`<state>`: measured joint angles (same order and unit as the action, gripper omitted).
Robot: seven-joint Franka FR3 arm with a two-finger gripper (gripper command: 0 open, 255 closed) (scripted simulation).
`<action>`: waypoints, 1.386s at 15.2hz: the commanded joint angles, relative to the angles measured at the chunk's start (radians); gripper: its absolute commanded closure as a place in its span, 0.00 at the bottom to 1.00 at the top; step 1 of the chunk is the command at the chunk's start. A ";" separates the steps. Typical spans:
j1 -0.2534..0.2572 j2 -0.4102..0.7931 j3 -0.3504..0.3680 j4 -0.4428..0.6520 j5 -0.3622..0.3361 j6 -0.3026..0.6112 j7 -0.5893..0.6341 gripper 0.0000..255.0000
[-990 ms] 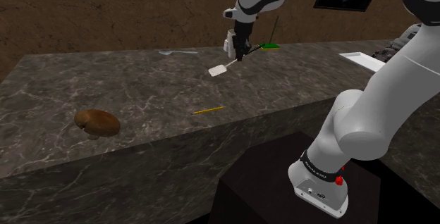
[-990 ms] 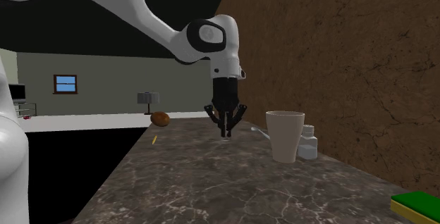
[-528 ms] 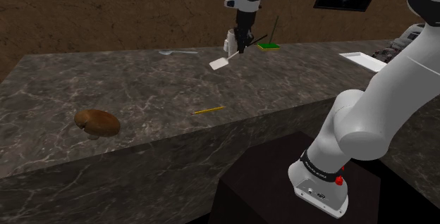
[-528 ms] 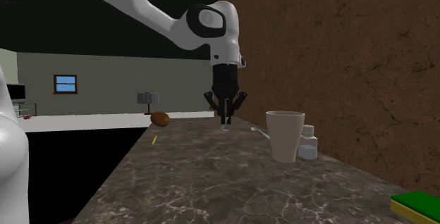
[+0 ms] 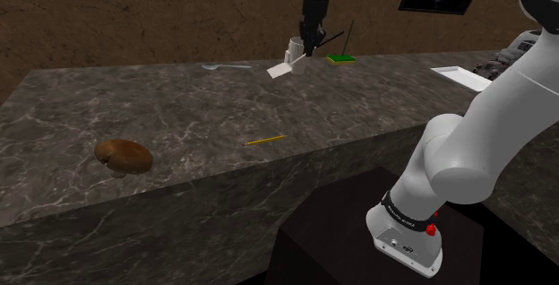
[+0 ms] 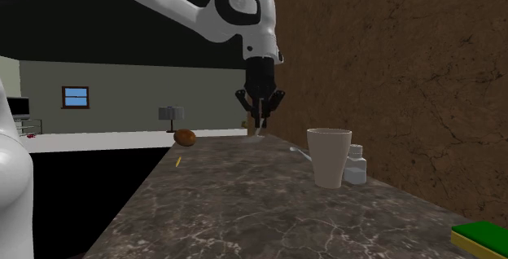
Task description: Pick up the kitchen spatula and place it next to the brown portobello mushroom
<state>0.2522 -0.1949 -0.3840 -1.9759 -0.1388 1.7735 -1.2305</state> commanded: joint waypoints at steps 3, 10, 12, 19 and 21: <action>0.011 0.002 0.015 0.035 0.005 -0.036 0.020 1.00; 0.081 0.038 0.111 0.068 0.037 -0.048 0.176 1.00; 0.102 0.057 0.136 0.087 0.047 -0.053 0.219 1.00; 0.171 0.153 0.217 0.193 0.080 -0.075 0.360 1.00; 0.191 0.188 0.237 0.235 0.088 -0.084 0.398 1.00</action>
<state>0.4317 -0.0166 -0.1588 -1.7514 -0.0537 1.6922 -0.8560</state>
